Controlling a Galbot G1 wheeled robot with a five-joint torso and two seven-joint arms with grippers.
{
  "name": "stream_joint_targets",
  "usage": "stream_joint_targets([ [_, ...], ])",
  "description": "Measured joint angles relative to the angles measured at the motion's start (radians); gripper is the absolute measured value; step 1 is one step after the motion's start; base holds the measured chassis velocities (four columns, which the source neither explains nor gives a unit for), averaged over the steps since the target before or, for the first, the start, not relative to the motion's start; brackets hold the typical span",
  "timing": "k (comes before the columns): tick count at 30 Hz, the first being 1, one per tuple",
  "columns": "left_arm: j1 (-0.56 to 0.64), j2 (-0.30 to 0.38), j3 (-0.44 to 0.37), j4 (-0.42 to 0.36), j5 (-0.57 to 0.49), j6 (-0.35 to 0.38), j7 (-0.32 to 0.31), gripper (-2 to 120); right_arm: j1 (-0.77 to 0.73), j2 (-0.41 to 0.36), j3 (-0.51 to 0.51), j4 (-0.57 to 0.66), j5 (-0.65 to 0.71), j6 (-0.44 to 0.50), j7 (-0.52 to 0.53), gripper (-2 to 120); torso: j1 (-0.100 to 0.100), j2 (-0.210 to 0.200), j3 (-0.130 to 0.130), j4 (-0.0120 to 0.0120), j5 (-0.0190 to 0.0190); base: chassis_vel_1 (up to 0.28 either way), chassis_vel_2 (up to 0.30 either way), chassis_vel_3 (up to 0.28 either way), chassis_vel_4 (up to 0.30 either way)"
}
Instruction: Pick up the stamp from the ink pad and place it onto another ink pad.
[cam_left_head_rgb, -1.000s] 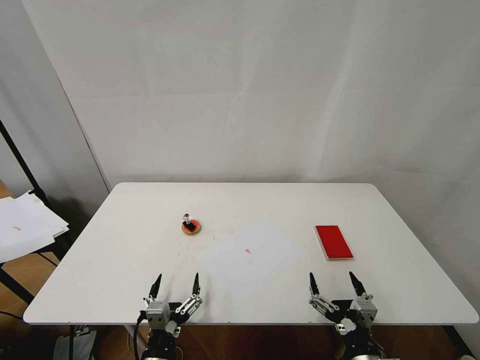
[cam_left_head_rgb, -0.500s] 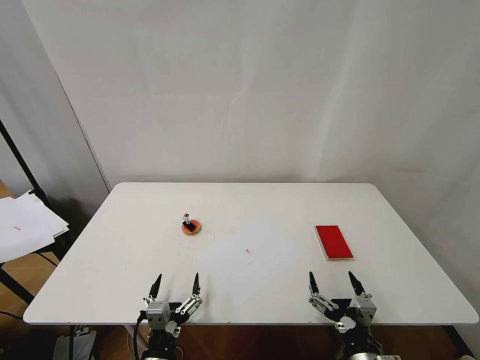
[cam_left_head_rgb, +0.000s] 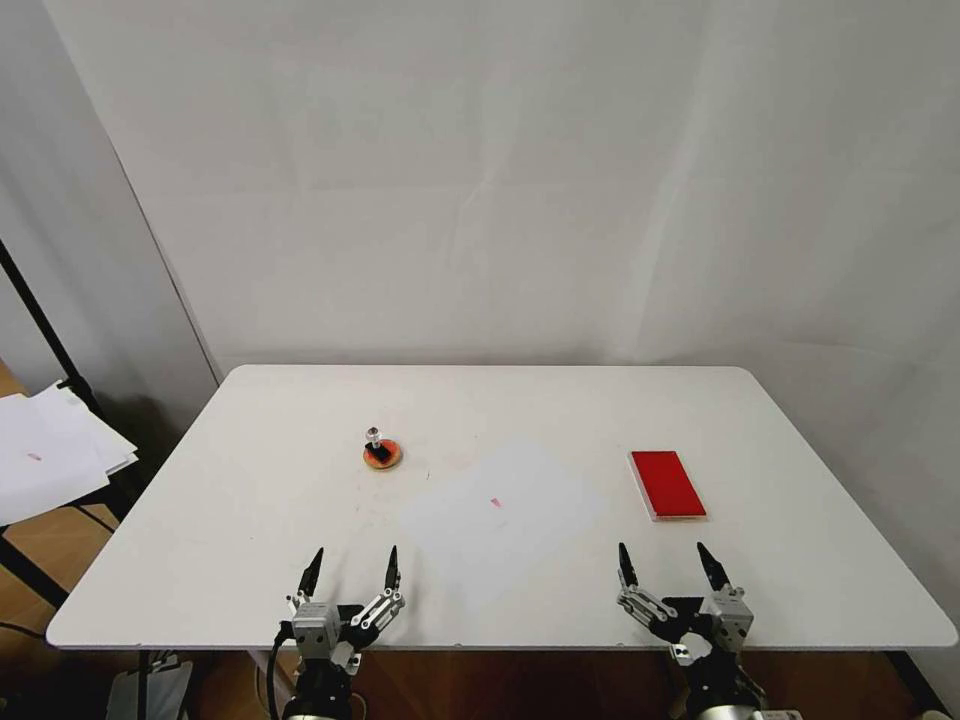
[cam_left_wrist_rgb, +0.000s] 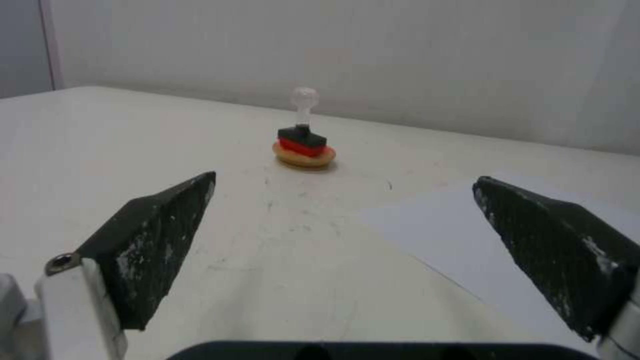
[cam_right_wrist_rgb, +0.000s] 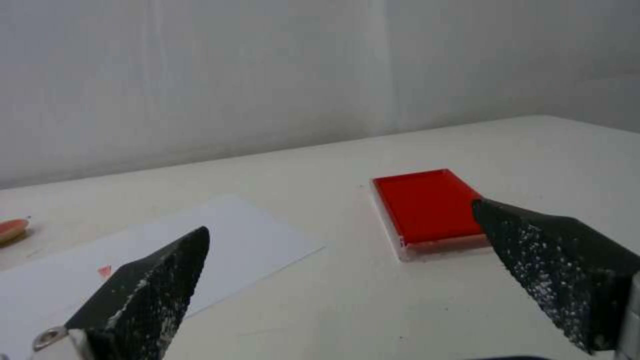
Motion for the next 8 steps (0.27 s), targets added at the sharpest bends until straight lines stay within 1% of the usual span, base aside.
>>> stream_joint_targets([
  [8,0.0,0.0,0.0,0.0,0.0,0.0,0.0,102,0.0,0.0,0.0,0.001,-0.001,0.0,0.0,100,0.0,0.0,0.0,0.0,0.0,0.0,0.0,0.0,0.0],
])
